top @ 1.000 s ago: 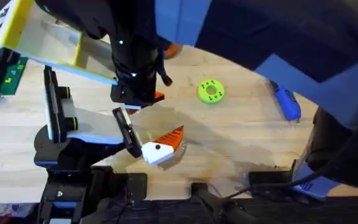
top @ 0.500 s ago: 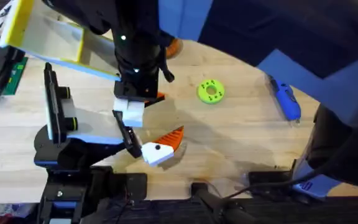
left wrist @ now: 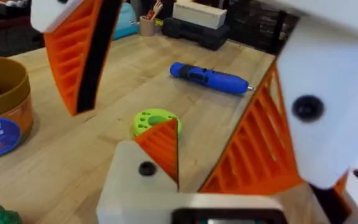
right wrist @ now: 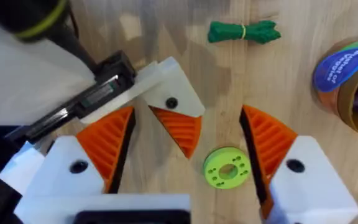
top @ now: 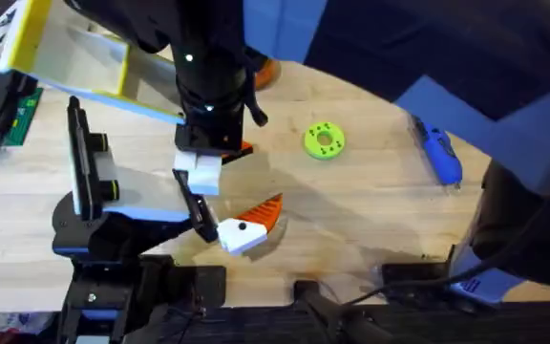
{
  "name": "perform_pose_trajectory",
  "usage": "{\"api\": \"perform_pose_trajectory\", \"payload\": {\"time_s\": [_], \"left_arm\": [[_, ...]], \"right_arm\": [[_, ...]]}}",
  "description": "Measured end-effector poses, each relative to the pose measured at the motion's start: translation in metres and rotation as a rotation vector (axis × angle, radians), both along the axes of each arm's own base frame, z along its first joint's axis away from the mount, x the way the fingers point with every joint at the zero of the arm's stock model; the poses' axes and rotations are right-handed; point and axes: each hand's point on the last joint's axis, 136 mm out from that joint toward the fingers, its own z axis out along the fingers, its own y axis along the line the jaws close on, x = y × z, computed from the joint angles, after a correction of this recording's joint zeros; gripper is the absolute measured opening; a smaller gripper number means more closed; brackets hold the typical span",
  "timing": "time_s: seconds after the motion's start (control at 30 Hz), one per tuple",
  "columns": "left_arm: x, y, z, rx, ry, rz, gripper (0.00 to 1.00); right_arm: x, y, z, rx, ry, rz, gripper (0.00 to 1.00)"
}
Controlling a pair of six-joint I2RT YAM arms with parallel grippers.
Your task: Pick up the gripper from the table and insert it into the empty holder that is missing its gripper. Then pick up a screw, insert it into the mounting hole, and use the screwdriver to tighten it. Finally, clean up the table by picking up the vegetable and placing it into the bucket.
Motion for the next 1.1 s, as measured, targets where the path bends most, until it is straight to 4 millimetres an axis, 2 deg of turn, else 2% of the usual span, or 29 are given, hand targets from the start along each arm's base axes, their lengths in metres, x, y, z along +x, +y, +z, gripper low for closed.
{"api": "perform_pose_trajectory", "payload": {"time_s": [0.2,0.33,0.57,0.73,0.8,0.83,0.9,0.97,1.0,1.1], "left_arm": [[0.000,0.000,0.000,0.000,-0.001,0.000,0.993],[0.000,0.000,0.000,0.000,-0.001,0.000,0.993],[0.000,0.000,0.000,0.000,-0.001,0.001,0.994],[0.000,0.000,0.000,0.002,-0.004,0.000,0.914],[0.000,0.000,0.000,0.000,-0.001,0.001,0.814],[0.000,0.000,0.000,0.000,-0.001,0.001,0.717],[0.000,0.000,0.000,0.002,-0.004,0.000,0.458],[0.000,0.000,0.000,0.002,-0.004,0.001,0.145],[0.000,0.000,0.000,0.003,-0.006,0.001,0.043],[0.000,0.000,0.000,0.004,-0.007,0.001,0.012]], "right_arm": [[-0.002,-0.003,0.002,-0.003,0.007,-0.014,0.995],[-0.006,-0.013,0.010,-0.007,0.023,-0.033,0.995],[0.004,-0.045,0.045,0.046,0.009,-0.118,0.995],[0.002,-0.078,0.068,0.049,0.003,-0.150,0.995],[-0.003,-0.088,0.076,0.050,0.001,-0.149,0.994],[-0.004,-0.092,0.080,0.051,0.000,-0.150,0.994],[-0.007,-0.098,0.086,0.061,-0.008,-0.152,0.995],[-0.007,-0.101,0.090,0.072,-0.014,-0.155,0.995],[-0.008,-0.102,0.092,0.074,-0.016,-0.156,0.995],[-0.007,-0.102,0.092,0.077,-0.017,-0.157,0.995]]}}
